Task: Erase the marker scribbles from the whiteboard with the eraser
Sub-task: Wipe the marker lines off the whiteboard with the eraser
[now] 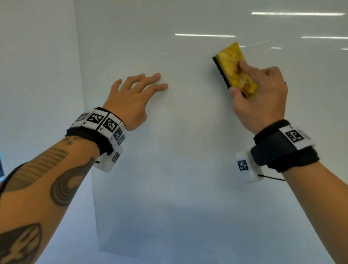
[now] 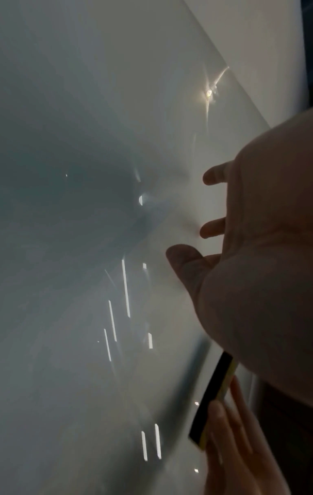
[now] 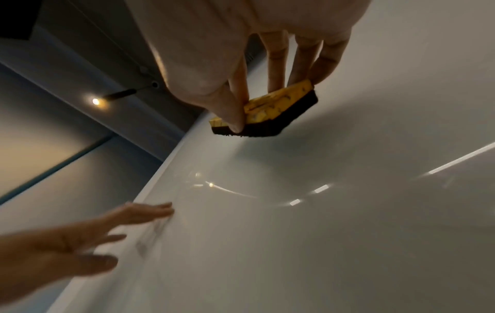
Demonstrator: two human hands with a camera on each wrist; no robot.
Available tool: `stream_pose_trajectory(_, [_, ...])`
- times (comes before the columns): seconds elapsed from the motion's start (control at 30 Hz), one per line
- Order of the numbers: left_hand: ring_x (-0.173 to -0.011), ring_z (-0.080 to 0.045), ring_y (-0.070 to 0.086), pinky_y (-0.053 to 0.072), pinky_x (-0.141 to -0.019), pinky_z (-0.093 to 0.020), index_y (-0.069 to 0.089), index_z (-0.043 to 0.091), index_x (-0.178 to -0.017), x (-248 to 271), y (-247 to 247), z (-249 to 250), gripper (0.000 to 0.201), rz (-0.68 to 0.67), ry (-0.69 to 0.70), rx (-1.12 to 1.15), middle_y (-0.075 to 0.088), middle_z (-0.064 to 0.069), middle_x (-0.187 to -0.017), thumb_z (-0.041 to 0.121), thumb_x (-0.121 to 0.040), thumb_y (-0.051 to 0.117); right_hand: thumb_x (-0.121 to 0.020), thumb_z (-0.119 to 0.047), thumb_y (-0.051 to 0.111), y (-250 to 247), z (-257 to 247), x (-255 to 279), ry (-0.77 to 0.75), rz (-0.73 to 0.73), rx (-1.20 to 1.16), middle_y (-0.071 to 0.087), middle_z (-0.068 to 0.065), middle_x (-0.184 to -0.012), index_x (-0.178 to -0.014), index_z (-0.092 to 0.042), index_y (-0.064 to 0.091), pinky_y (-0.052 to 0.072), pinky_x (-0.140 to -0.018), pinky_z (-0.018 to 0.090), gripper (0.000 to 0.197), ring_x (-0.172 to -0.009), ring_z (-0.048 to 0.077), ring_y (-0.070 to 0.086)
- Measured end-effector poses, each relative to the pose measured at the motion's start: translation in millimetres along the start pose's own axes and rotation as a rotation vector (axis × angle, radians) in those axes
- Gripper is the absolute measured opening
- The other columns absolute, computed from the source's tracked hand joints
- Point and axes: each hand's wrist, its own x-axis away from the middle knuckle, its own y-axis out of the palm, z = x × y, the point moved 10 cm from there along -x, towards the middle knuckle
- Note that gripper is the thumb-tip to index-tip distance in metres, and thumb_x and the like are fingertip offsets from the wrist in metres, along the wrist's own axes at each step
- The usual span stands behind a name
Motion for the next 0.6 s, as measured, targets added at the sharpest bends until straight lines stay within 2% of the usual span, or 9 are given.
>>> stream_pose_trajectory(0.03, [-0.151, -0.018, 0.007, 0.014, -0.119, -0.057, 0.014, 0.051, -0.150, -0.5, -2.0, 1.4, 0.094, 0.007, -0.006, 0.016, 0.004, 0.023, -0.163, -0.003, -0.080, 0.048, -0.084, -0.033, 0.071, 2.5, -1.8, 6.1, -0.012, -0.016, 0.010, 0.054, 0.014, -0.112, -0.138, -0.032, 0.060, 0.038, -0.086, 0.026, 0.055, -0.097, 0.032, 0.055])
stream_pose_trajectory(0.1, [-0.150, -0.020, 0.013, 0.015, -0.118, -0.057, 0.020, 0.047, -0.150, -1.8, -8.8, 6.4, 0.088, 0.036, -0.012, 0.032, 0.012, 0.020, -0.163, 0.000, -0.081, 0.049, -0.083, -0.028, 0.071, 16.5, -12.8, 15.0, -0.083, -0.047, 0.071, 0.053, 0.017, -0.109, -0.134, -0.028, 0.064, 0.043, -0.083, 0.035, 0.051, -0.092, 0.036, 0.053])
stream_pose_trajectory(0.17, [-0.147, -0.019, 0.019, 0.015, -0.118, -0.056, 0.020, 0.044, -0.151, -3.5, -15.0, 9.7, 0.087, 0.055, -0.020, 0.042, 0.020, 0.017, -0.161, 0.001, -0.081, 0.049, -0.082, -0.020, 0.068, 35.8, -31.8, 25.0, -0.180, -0.053, 0.112, 0.052, 0.022, -0.102, -0.129, -0.019, 0.066, 0.046, -0.073, 0.044, 0.047, -0.083, 0.037, 0.051])
stream_pose_trajectory(0.2, [-0.146, -0.019, 0.021, 0.015, -0.118, -0.056, 0.019, 0.042, -0.152, -3.9, -17.7, 9.2, 0.087, 0.063, -0.028, 0.048, 0.023, 0.016, -0.159, 0.001, -0.081, 0.048, -0.083, -0.017, 0.067, 46.9, -44.4, 35.3, -0.239, -0.064, 0.115, 0.052, 0.022, -0.099, -0.128, -0.014, 0.065, 0.044, -0.067, 0.043, 0.046, -0.079, 0.036, 0.049])
stream_pose_trajectory(0.27, [-0.145, -0.019, 0.025, 0.016, -0.118, -0.056, 0.017, 0.041, -0.153, -3.7, -21.5, 7.3, 0.087, 0.070, -0.035, 0.055, 0.027, 0.015, -0.157, 0.002, -0.081, 0.048, -0.083, -0.013, 0.066, 72.6, -66.2, 75.3, -0.376, -0.154, 0.150, 0.052, 0.023, -0.096, -0.128, -0.006, 0.064, 0.041, -0.062, 0.041, 0.045, -0.076, 0.035, 0.048])
stream_pose_trajectory(0.33, [-0.145, -0.020, 0.026, 0.016, -0.118, -0.056, 0.015, 0.040, -0.154, -3.3, -21.8, 6.5, 0.089, 0.058, -0.033, 0.059, 0.029, 0.013, -0.157, 0.002, -0.081, 0.048, -0.083, -0.013, 0.067, 92.9, -75.6, 127.6, -0.509, -0.280, 0.218, 0.053, 0.022, -0.095, -0.129, -0.003, 0.062, 0.041, -0.061, 0.042, 0.048, -0.075, 0.034, 0.047])
stream_pose_trajectory(0.4, [-0.145, -0.019, 0.025, 0.015, -0.118, -0.057, 0.013, 0.041, -0.154, -1.5, -19.9, 6.2, 0.091, 0.045, -0.031, 0.068, 0.027, 0.014, -0.158, 0.001, -0.081, 0.048, -0.082, -0.014, 0.070, 98.5, -74.1, 148.8, -0.609, -0.379, 0.244, 0.053, 0.022, -0.094, -0.129, -0.004, 0.062, 0.043, -0.060, 0.042, 0.049, -0.075, 0.034, 0.048])
stream_pose_trajectory(0.5, [-0.146, -0.017, 0.022, 0.014, -0.118, -0.057, 0.011, 0.042, -0.154, 0.1, -17.2, 4.1, 0.093, 0.041, -0.030, 0.069, 0.024, 0.015, -0.159, -0.002, -0.079, 0.047, -0.083, -0.016, 0.069, 86.8, -75.0, 95.6, -0.641, -0.333, 0.237, 0.053, 0.023, -0.091, -0.127, -0.008, 0.064, 0.041, -0.059, 0.041, 0.044, -0.072, 0.035, 0.050])
stream_pose_trajectory(0.6, [-0.145, -0.018, 0.023, 0.015, -0.118, -0.056, 0.011, 0.043, -0.154, -1.7, -16.2, 1.2, 0.095, 0.060, -0.028, 0.070, 0.024, 0.015, -0.159, -0.003, -0.078, 0.046, -0.084, -0.017, 0.066, 66.5, -70.4, 29.2, -0.512, -0.161, 0.203, 0.053, 0.025, -0.094, -0.126, -0.008, 0.065, 0.039, -0.060, 0.042, 0.044, -0.074, 0.037, 0.051])
